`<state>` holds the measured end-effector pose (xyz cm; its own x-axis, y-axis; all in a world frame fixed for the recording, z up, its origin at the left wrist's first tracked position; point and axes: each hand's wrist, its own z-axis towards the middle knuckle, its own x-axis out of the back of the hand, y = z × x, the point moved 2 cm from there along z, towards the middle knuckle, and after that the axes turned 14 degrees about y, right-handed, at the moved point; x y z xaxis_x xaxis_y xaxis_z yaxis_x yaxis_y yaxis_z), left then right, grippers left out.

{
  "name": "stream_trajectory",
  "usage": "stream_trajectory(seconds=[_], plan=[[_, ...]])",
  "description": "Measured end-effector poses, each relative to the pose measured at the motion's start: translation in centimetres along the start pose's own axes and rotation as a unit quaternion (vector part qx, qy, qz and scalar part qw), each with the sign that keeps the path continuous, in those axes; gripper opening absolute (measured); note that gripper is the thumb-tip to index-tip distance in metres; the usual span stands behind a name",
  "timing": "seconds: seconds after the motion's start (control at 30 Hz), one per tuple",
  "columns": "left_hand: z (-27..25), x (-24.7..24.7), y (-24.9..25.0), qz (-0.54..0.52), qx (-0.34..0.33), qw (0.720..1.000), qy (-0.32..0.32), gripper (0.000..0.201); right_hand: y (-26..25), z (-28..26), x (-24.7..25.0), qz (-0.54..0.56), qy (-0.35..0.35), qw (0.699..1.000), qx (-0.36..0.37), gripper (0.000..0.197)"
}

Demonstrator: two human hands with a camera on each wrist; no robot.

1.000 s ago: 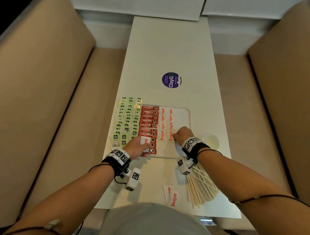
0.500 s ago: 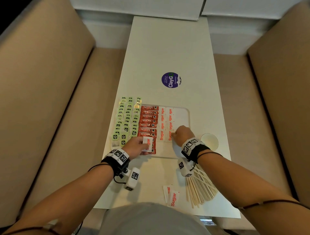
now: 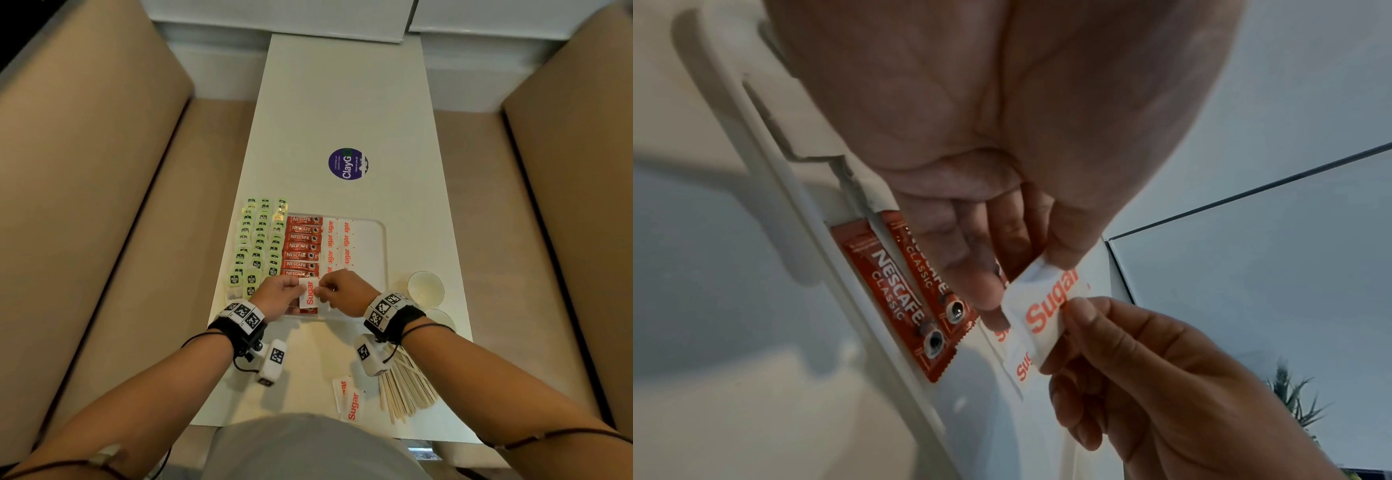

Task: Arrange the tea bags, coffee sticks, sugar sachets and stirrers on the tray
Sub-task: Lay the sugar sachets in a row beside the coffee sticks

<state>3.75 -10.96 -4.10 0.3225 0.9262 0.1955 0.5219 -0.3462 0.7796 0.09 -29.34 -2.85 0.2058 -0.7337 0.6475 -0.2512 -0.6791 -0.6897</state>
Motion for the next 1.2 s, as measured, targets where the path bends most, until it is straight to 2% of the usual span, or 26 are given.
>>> stream_trajectory(seconds=[0.33, 0.43, 0.57, 0.7, 0.93, 1.2], plan=[[-0.4, 0.1, -0.5, 0.052, -0.005, 0.999, -0.006, 0.009, 1.5, -0.5, -1.1, 0.021, -0.006, 0.999, -0.037, 0.026], [-0.7, 0.5, -1.1, 0.099, -0.003, 0.995, -0.009, 0.008, 2.7, -0.6, -1.1, 0.007, 0.012, 0.997, -0.073, 0.025], [-1.0, 1.0, -2.0, 0.107, 0.016, 0.994, -0.001, 0.009, 4.2, -0.1, -0.8, -0.016, 0.041, 0.991, -0.125, 0.026], [-1.3, 1.4, -2.6, 0.113, 0.026, 0.993, 0.001, 0.009, 4.3, 0.3, -1.1, -0.057, 0.045, 0.988, -0.139, 0.029], [-1.6, 1.8, -3.2, 0.124, 0.03, 0.992, -0.003, 0.01, 4.4, 1.2, -1.7, -0.091, 0.062, 0.978, -0.175, 0.023], [-2.0, 1.4, -3.0, 0.152, 0.007, 0.988, -0.013, 0.005, 3.9, 0.9, -1.5, -0.093, 0.077, 0.976, -0.183, 0.021]])
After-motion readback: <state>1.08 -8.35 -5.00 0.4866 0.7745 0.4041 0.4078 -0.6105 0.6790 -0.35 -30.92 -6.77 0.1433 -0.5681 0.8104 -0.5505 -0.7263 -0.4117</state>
